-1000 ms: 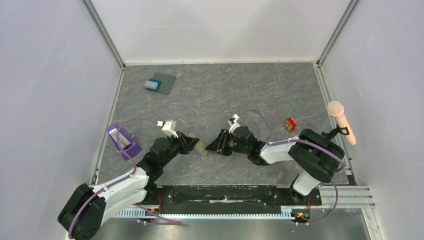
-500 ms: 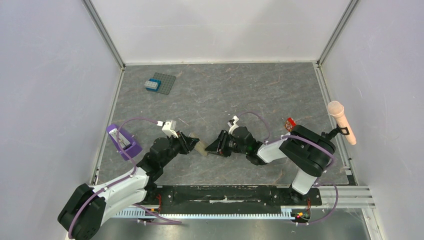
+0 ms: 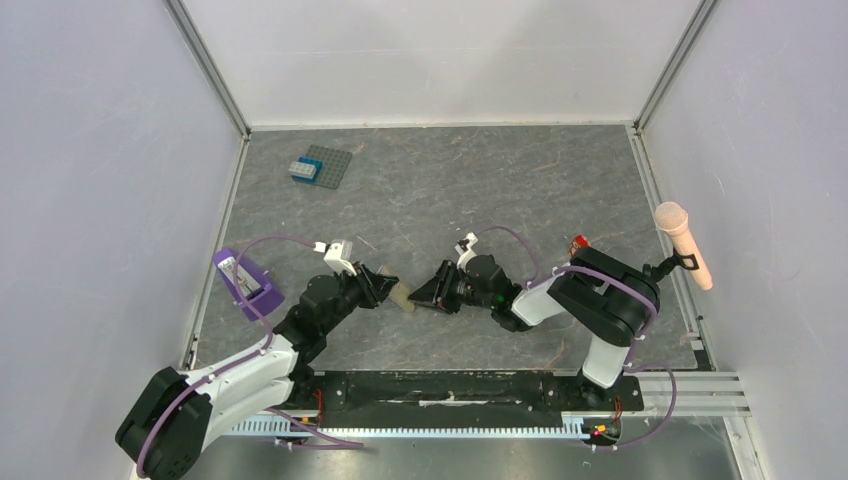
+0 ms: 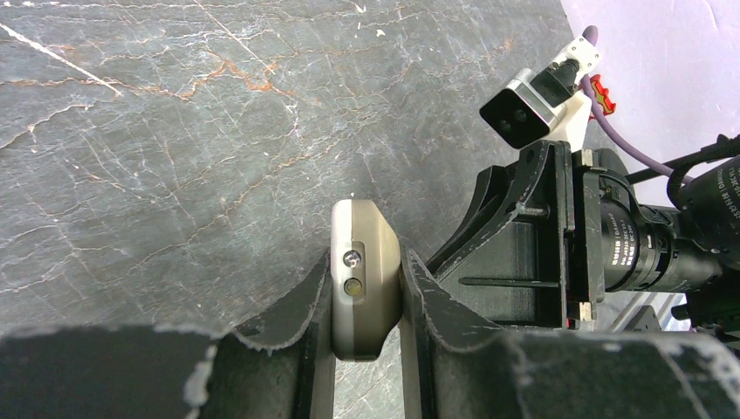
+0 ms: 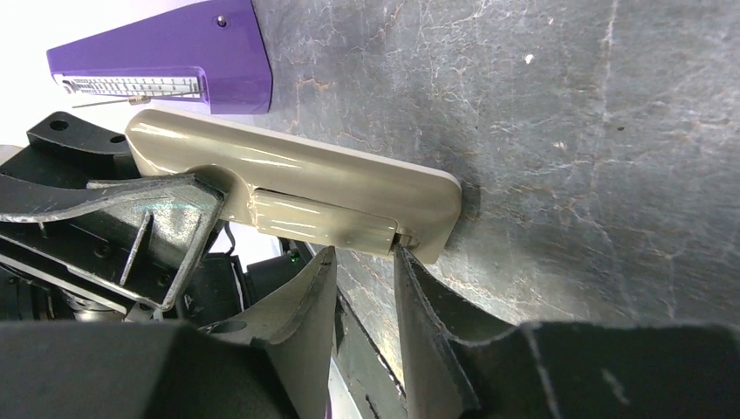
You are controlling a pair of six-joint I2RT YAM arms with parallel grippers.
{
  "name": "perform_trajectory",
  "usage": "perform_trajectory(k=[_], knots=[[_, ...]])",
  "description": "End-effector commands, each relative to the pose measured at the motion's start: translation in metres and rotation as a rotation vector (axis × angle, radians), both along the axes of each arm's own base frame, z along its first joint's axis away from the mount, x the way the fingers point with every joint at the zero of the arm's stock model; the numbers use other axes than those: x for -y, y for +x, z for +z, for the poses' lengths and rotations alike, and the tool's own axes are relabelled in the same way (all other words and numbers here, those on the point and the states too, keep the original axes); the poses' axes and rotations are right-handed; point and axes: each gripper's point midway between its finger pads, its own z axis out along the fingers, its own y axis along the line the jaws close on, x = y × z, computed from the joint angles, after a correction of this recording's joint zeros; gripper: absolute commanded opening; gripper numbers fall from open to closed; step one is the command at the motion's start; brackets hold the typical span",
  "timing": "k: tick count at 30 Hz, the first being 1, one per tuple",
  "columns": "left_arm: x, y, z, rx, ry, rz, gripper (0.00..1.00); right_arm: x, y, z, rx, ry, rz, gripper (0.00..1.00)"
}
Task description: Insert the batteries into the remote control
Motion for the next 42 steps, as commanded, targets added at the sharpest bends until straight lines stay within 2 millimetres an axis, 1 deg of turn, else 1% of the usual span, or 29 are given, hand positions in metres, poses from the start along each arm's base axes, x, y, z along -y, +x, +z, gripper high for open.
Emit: perform_trajectory(k=[1, 10, 13, 18, 20, 24, 26, 28, 35, 37, 39, 42], knots=[[-0.007, -0.006, -0.021, -0.046, 0.052, 0.012, 0.02, -0.001, 0.005, 0.006, 0.023, 0.040, -0.011, 0.32], [-0.007, -0.005, -0.021, -0.047, 0.049, 0.015, 0.02, 0.003, 0.006, -0.007, 0.012, -0.006, -0.017, 0.35], [-0.007, -0.006, -0.021, -0.047, 0.049, 0.013, 0.02, 0.004, 0.008, -0.007, 0.019, -0.007, -0.023, 0.37], [-0.007, -0.006, -0.021, -0.049, 0.046, 0.011, 0.02, 0.001, 0.011, -0.004, 0.028, 0.023, -0.033, 0.36], [-0.007, -0.007, -0.021, -0.050, 0.045, 0.008, 0.02, 0.000, 0.012, -0.005, 0.026, 0.030, -0.036, 0.34], [-0.006, -0.007, -0.022, -0.051, 0.042, 0.006, 0.02, 0.000, 0.012, -0.007, 0.017, 0.027, -0.038, 0.33], [-0.006, -0.008, -0.022, -0.051, 0.043, 0.006, 0.02, 0.000, 0.012, -0.007, 0.021, 0.031, -0.038, 0.31], [-0.006, -0.008, -0.023, -0.053, 0.042, 0.006, 0.02, -0.001, 0.013, -0.004, 0.029, 0.042, -0.038, 0.26], [-0.007, -0.008, -0.024, -0.055, 0.043, 0.006, 0.02, -0.003, 0.013, 0.002, 0.035, 0.055, -0.030, 0.23], [-0.007, -0.008, -0.023, -0.053, 0.042, 0.006, 0.02, -0.004, 0.013, 0.003, 0.033, 0.060, -0.027, 0.21], [-0.007, -0.008, -0.023, -0.053, 0.043, 0.006, 0.02, -0.005, 0.013, 0.004, 0.031, 0.069, -0.028, 0.16], [-0.007, -0.008, -0.023, -0.054, 0.041, 0.007, 0.02, -0.005, 0.013, 0.004, 0.022, 0.074, -0.030, 0.14]])
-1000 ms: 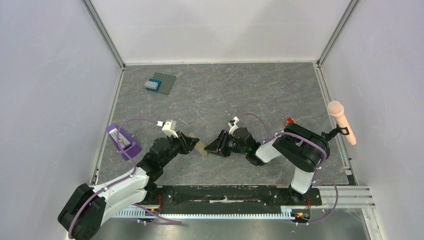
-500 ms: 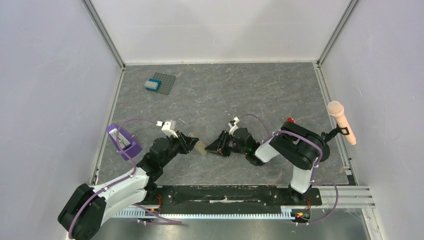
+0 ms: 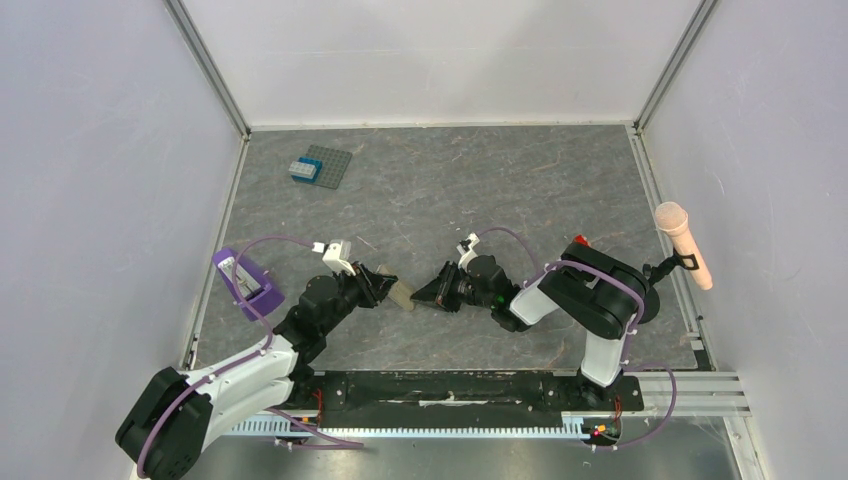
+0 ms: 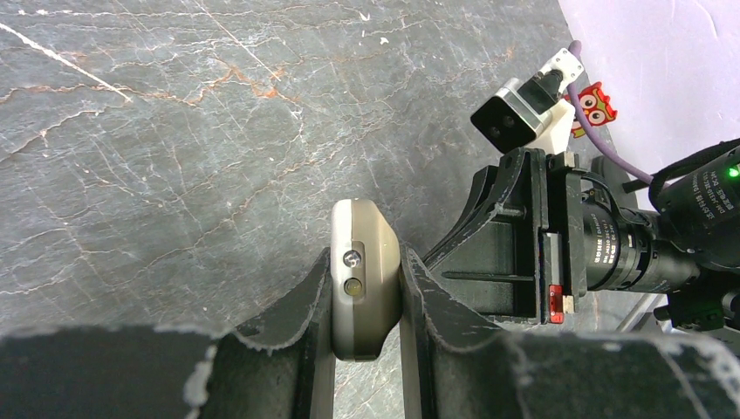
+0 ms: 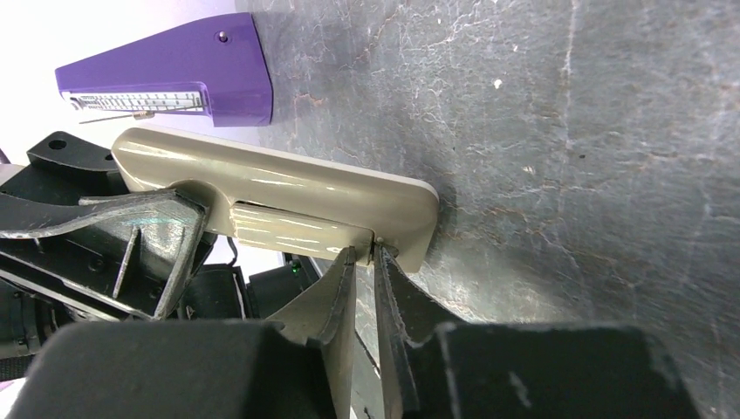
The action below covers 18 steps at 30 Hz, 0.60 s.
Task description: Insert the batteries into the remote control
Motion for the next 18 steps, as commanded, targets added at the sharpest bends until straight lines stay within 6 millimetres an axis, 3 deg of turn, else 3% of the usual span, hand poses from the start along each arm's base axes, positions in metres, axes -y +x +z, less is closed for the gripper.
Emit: perform_trajectory(k=[1, 6, 12, 18], knots=[[-0.005, -0.009, -0.024, -0.064, 0.044, -0.003, 0.02, -0.006, 0.005, 0.013, 0.028, 0.057, -0.008, 0.14], [-0.005, -0.009, -0.024, -0.065, 0.044, -0.003, 0.02, -0.004, 0.005, 0.008, 0.023, 0.040, -0.013, 0.16], [-0.006, -0.009, -0.024, -0.066, 0.041, 0.000, 0.02, -0.001, 0.006, 0.003, 0.027, 0.021, -0.024, 0.26], [-0.005, -0.009, -0.024, -0.071, 0.038, 0.001, 0.02, -0.004, 0.008, 0.003, 0.025, 0.053, -0.030, 0.28]])
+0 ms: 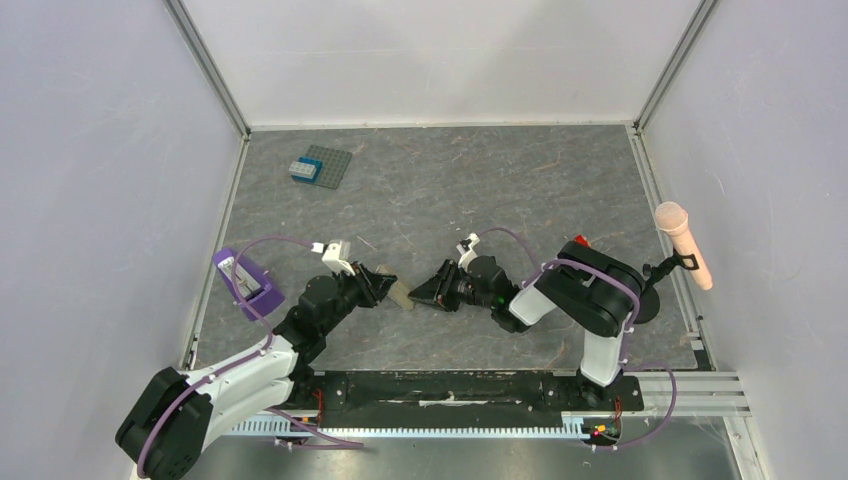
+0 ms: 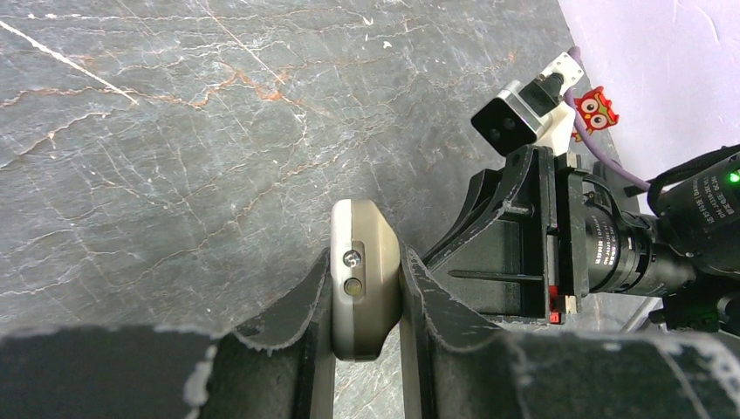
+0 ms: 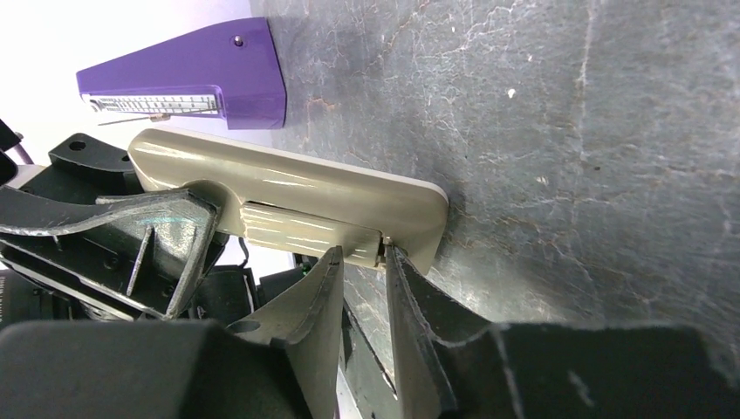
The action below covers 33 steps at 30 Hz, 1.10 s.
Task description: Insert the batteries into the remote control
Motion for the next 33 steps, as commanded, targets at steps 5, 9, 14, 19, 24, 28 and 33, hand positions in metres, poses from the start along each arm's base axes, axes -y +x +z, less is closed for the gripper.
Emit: perform_trajectory(k=[5, 9, 14, 19, 24, 28, 33], knots=[[-0.004, -0.010, -0.025, -0.080, 0.038, -0.001, 0.02, -0.010, 0.004, 0.010, 0.038, 0.095, 0.005, 0.28], [-0.004, -0.010, -0.027, -0.085, 0.043, -0.002, 0.02, -0.017, 0.004, 0.038, 0.115, 0.193, 0.035, 0.27], [-0.004, -0.009, -0.028, -0.090, 0.045, 0.001, 0.02, -0.023, -0.001, 0.082, 0.202, 0.357, 0.070, 0.26], [-0.007, -0.005, -0.026, -0.086, 0.058, 0.022, 0.02, -0.020, -0.001, 0.084, 0.223, 0.338, 0.066, 0.26], [-0.008, -0.005, -0.026, -0.086, 0.064, 0.027, 0.02, -0.021, -0.004, 0.100, 0.283, 0.367, 0.097, 0.27], [-0.011, -0.003, -0.024, -0.091, 0.076, 0.048, 0.02, -0.014, -0.002, 0.081, 0.378, 0.191, 0.108, 0.30], [-0.011, 0.000, -0.012, -0.095, 0.091, 0.051, 0.02, 0.000, 0.017, 0.062, 0.596, -0.144, 0.102, 0.43]])
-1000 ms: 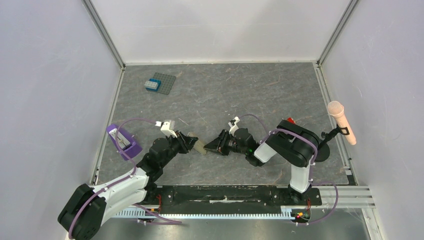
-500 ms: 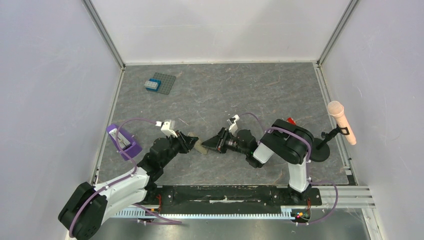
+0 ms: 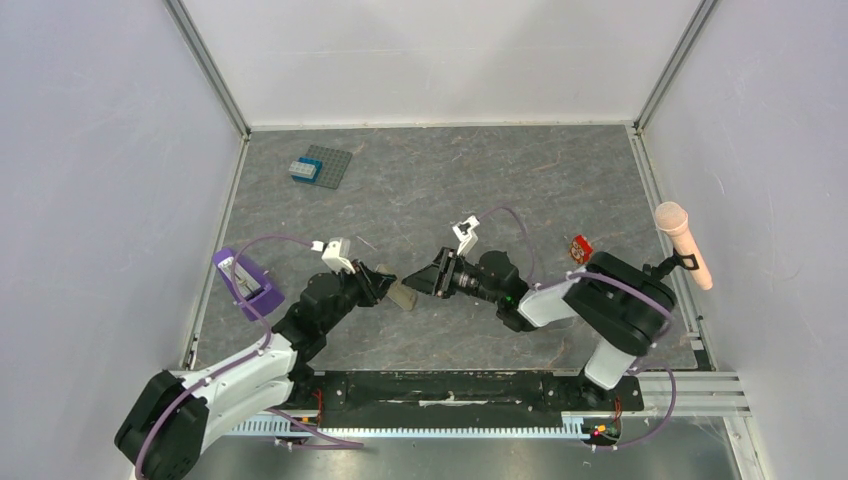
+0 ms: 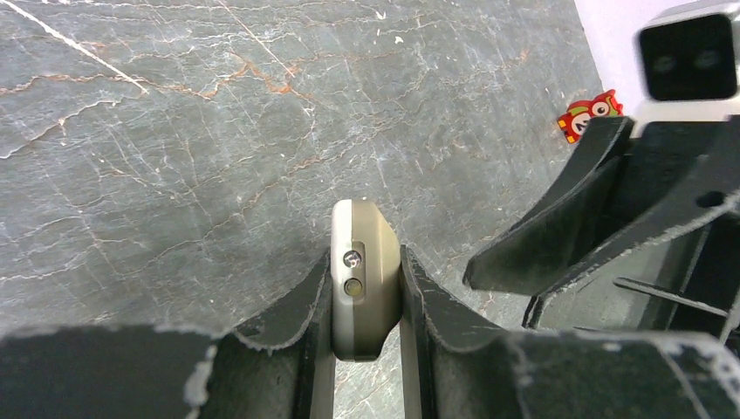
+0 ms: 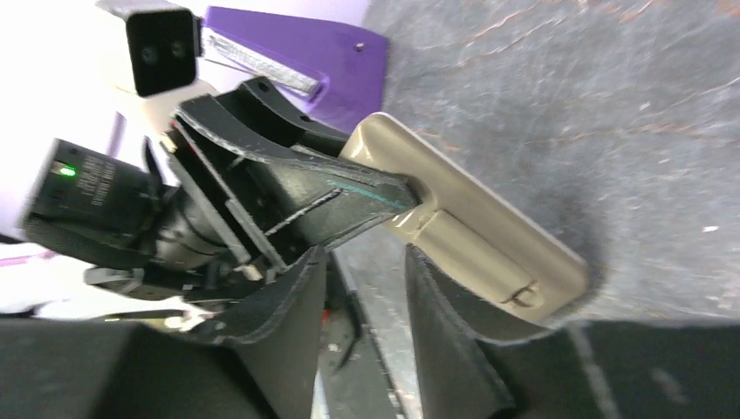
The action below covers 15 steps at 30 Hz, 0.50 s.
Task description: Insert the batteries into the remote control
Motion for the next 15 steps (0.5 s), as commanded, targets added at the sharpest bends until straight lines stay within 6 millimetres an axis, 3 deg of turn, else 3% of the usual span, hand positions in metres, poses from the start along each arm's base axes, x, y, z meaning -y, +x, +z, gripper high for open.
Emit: perform_trajectory(k=[1, 7, 15], knots=[[-0.008, -0.002, -0.010, -0.072, 0.093, 0.019, 0.02, 0.011, 0.020, -0.016, 0.307, -0.329, -0.059, 0.45], [-0.007, -0.001, -0.004, -0.122, 0.135, 0.015, 0.02, 0.008, 0.034, -0.013, 0.606, -0.625, -0.038, 0.51], [-0.002, 0.004, 0.002, -0.128, 0.156, 0.001, 0.02, -0.003, 0.040, -0.016, 0.656, -0.729, -0.032, 0.50]])
